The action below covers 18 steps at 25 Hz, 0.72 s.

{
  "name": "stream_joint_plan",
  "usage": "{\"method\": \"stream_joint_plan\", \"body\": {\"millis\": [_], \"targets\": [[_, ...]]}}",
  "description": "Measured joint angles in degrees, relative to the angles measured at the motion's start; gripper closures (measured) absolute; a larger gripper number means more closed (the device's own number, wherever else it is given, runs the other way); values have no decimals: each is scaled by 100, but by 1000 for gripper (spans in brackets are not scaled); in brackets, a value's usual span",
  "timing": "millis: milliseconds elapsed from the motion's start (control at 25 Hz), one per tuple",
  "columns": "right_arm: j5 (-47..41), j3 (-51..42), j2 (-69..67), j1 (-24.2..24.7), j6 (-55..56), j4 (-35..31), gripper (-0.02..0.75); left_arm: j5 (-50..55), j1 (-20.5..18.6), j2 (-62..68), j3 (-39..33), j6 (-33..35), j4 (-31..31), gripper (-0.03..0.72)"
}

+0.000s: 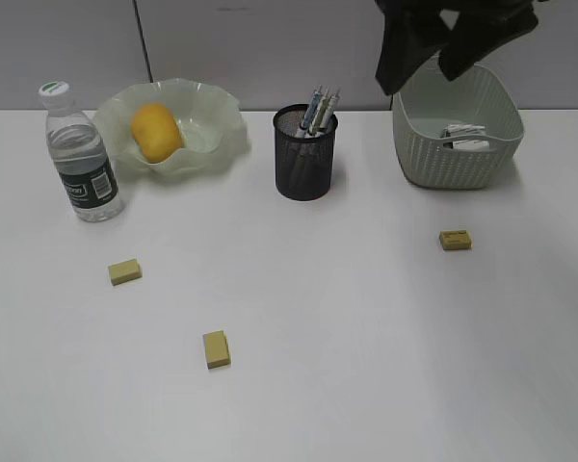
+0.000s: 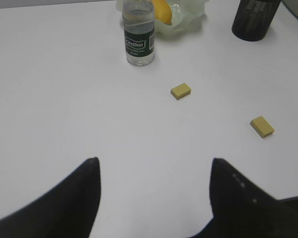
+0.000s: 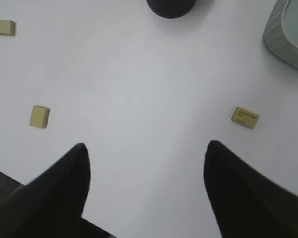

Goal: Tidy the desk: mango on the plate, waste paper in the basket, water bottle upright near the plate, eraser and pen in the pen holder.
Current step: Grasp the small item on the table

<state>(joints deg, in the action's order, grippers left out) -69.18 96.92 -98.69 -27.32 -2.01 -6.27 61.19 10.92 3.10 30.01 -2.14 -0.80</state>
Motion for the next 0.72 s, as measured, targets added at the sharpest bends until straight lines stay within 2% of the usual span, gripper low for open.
{"method": "stream_joint_plan", "body": {"millis": [320, 720], "targets": [[33, -1580, 1340, 0, -40, 29, 174, 0, 0, 0, 0, 0, 0, 169], [855, -4196, 3452, 0, -62, 287, 174, 0, 0, 0, 0, 0, 0, 180]]}}
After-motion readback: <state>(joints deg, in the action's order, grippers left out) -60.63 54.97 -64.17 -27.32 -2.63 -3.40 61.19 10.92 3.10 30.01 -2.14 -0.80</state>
